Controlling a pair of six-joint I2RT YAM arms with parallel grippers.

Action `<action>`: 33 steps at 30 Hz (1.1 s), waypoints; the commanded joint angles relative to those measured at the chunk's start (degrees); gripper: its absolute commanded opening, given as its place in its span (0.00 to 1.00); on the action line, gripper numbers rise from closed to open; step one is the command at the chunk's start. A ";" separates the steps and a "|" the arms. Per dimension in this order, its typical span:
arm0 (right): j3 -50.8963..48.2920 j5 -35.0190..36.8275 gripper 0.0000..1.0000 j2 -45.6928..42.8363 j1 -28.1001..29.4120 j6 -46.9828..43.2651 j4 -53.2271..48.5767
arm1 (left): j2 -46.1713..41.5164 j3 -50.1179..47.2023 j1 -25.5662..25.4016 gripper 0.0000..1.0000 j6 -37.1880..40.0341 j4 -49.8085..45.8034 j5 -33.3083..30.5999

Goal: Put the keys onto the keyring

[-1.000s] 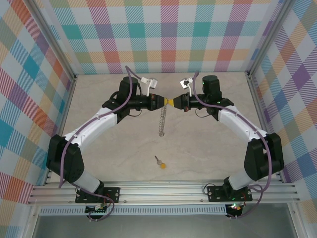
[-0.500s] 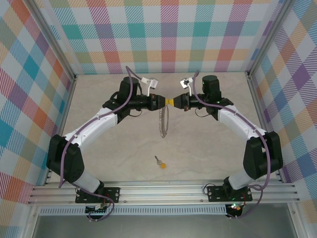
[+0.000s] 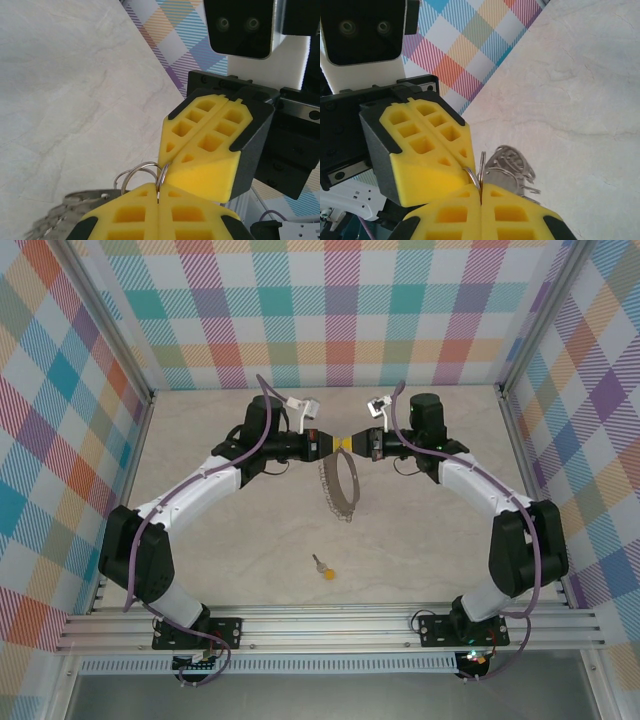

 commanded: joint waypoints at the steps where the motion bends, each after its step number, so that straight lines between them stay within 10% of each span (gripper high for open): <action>1: -0.68 -1.42 0.00 0.95 1.58 3.01 6.26 | -0.13 0.95 -2.76 0.00 -0.76 5.94 3.79; 5: -1.38 -0.19 0.02 0.61 1.56 4.26 7.08 | -0.87 -0.35 -2.75 0.00 -0.71 7.50 1.11; 15: -3.36 5.48 0.61 -5.08 -1.20 6.42 8.26 | -4.14 -2.16 -2.76 0.00 3.62 7.59 -0.93; 33: -10.14 -3.27 0.56 -11.57 -6.53 10.85 15.57 | -3.46 1.74 -2.67 0.00 9.40 3.12 9.25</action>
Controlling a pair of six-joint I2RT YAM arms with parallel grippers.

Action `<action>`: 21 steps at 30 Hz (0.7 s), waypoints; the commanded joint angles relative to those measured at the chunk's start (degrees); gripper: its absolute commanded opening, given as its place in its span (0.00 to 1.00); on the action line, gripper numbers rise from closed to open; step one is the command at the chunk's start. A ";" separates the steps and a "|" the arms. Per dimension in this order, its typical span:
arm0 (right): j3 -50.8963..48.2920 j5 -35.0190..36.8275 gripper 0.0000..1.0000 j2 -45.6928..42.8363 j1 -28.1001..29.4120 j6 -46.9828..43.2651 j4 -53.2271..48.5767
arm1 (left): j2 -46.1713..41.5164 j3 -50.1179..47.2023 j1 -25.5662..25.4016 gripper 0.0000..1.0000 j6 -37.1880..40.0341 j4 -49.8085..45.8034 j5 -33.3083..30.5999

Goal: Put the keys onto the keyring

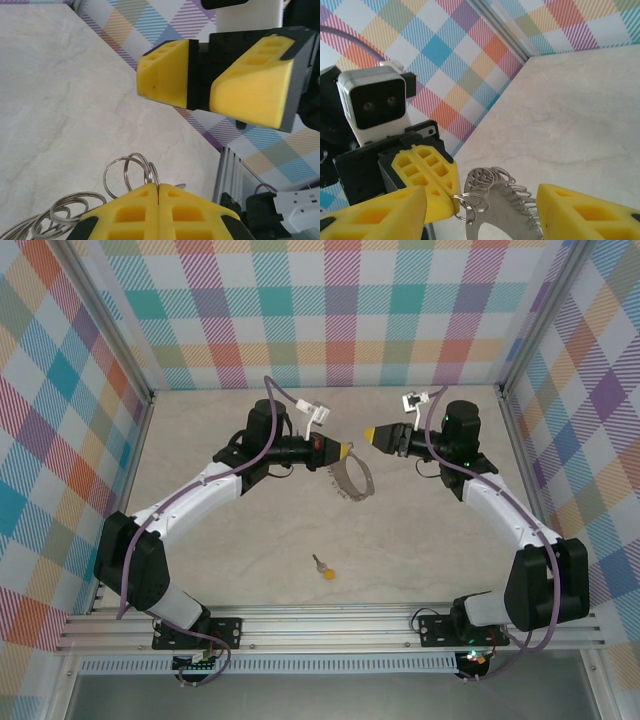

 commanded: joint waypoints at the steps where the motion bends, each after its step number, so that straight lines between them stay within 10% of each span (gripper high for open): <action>1: -1.43 -5.66 0.53 0.81 0.31 2.91 6.64 | -0.75 3.68 -0.20 0.00 2.38 -0.57 5.22; 21: -5.39 -7.70 0.30 -0.37 2.56 6.26 11.80 | 0.02 5.30 -0.14 0.00 2.57 -1.70 7.26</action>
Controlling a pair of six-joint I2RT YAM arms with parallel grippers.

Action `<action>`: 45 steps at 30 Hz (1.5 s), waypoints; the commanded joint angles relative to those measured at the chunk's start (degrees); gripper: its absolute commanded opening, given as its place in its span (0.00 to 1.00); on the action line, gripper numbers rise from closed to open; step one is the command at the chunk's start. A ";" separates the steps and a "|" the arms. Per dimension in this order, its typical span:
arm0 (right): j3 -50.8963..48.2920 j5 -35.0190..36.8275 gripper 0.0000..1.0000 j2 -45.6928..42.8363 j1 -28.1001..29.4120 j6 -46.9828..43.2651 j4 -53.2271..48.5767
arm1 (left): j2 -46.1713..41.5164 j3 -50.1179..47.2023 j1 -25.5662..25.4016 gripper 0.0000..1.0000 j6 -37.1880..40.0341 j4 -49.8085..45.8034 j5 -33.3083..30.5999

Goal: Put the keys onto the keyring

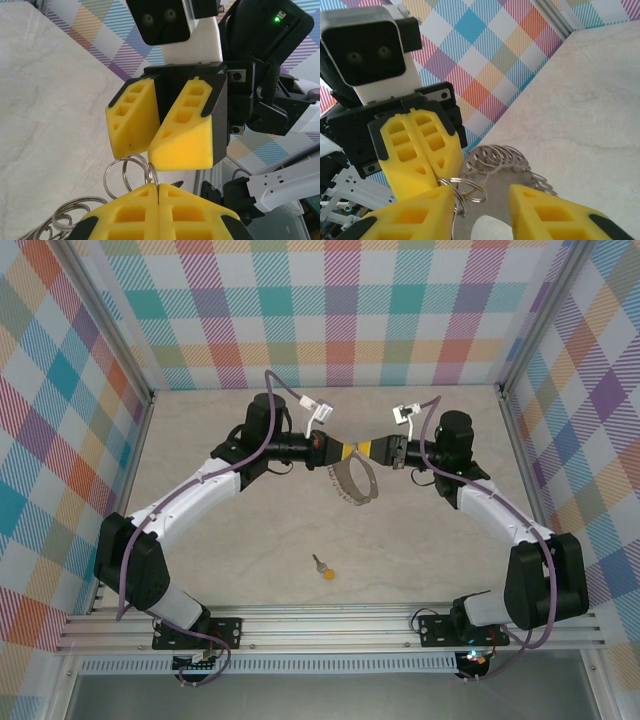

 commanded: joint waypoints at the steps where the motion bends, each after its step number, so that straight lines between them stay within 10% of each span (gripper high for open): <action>1: -0.45 -1.50 0.30 -0.71 0.66 1.06 3.62 | -0.02 2.28 -0.20 0.00 1.05 0.79 1.76; 19: 0.87 -1.68 0.10 0.93 2.62 2.10 5.50 | 1.13 2.71 -0.20 0.00 1.33 0.73 2.67; 36: 0.69 0.62 0.45 0.86 2.29 0.18 2.99 | 1.34 2.65 -0.20 0.00 1.40 0.50 2.42; 45: -2.46 1.26 0.47 -2.97 -1.61 1.67 4.89 | 0.30 2.03 -0.20 0.00 3.29 -0.56 3.16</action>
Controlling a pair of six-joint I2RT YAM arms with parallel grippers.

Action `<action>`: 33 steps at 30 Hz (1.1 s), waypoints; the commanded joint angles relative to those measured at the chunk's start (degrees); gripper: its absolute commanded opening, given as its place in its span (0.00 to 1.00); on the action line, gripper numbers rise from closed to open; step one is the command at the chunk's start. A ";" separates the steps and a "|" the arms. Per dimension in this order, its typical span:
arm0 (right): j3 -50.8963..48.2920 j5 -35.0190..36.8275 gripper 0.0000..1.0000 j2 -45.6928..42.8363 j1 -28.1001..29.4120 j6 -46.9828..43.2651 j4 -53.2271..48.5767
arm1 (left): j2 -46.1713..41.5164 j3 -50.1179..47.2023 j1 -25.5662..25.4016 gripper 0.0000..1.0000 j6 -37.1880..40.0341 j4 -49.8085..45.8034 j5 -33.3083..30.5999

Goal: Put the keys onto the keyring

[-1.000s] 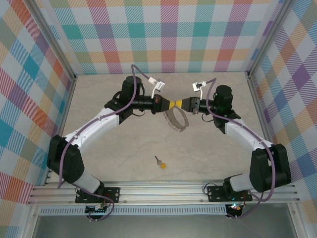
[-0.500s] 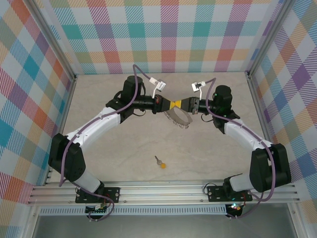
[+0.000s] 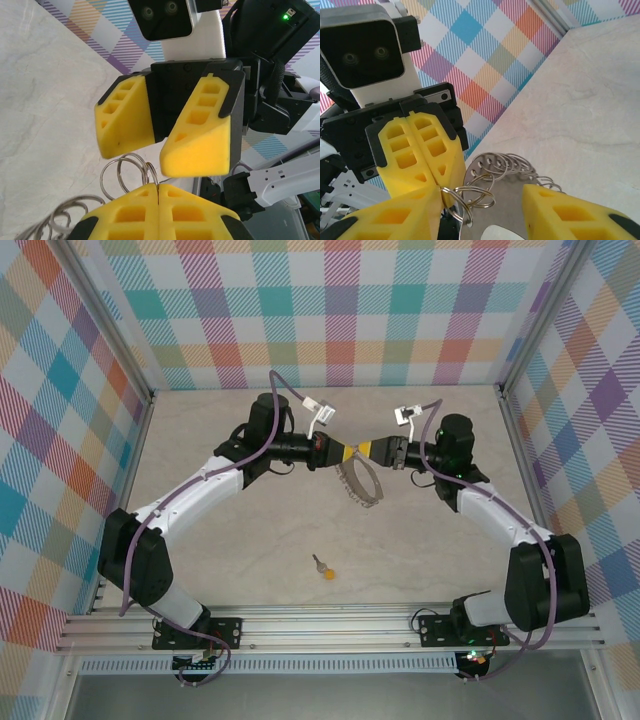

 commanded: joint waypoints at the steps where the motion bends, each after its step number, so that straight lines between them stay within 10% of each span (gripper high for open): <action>1: -0.78 -0.80 0.46 -2.25 -0.77 0.16 2.11 | -1.24 1.44 -0.20 0.00 2.20 0.41 2.47; 33: -5.18 -3.10 0.24 -10.83 0.31 10.10 10.52 | -0.72 6.67 -0.20 0.00 5.76 -1.78 11.47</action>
